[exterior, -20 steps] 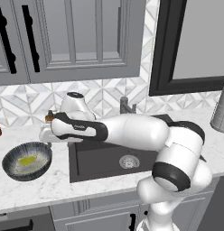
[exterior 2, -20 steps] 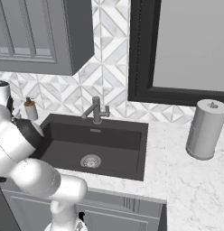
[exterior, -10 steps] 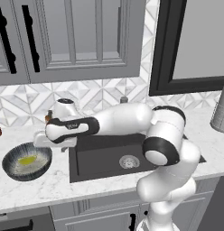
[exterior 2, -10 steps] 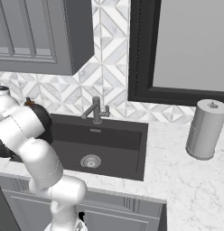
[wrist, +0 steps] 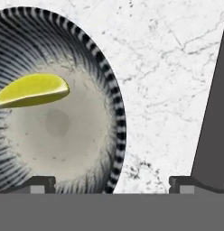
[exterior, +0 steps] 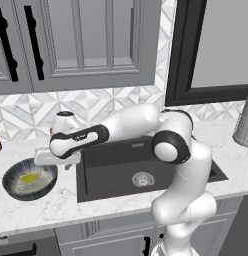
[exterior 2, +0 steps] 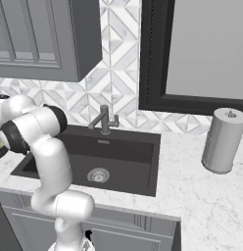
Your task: Pick the lemon wedge from the sink and place it in the bowl. Then pick the bowl and place it in the microwave. Then close the microwave door and press the start button.
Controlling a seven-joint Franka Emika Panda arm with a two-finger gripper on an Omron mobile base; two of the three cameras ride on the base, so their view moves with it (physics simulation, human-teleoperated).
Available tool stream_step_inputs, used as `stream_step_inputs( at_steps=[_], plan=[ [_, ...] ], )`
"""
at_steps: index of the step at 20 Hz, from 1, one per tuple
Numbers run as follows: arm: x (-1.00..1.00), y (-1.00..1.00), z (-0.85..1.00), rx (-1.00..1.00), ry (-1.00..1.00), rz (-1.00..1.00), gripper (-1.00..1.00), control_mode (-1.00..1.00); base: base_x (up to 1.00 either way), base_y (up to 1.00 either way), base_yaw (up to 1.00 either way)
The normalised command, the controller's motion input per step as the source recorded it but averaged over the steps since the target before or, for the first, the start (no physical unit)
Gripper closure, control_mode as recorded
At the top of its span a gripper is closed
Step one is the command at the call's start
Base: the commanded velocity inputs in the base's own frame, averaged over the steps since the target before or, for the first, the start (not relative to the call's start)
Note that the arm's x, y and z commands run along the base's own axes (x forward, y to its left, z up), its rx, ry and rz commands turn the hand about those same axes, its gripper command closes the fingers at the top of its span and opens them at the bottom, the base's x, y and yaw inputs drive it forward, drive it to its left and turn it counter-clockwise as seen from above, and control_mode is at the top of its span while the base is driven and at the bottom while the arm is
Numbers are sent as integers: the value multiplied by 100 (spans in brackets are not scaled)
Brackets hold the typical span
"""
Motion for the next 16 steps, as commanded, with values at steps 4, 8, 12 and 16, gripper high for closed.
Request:
stream_step_inputs(
  at_steps=[4,8,12,16],
  plan=[
    [0,1,-45,-1,0,0,-100,-100,0,0,0],
    [2,9,-39,-2,0,0,-100,-100,0,0,0],
    [1,9,-29,-1,0,-1,-100,-100,0,0,0],
    [0,10,-11,-1,0,-2,100,-100,0,0,0]
  ],
)
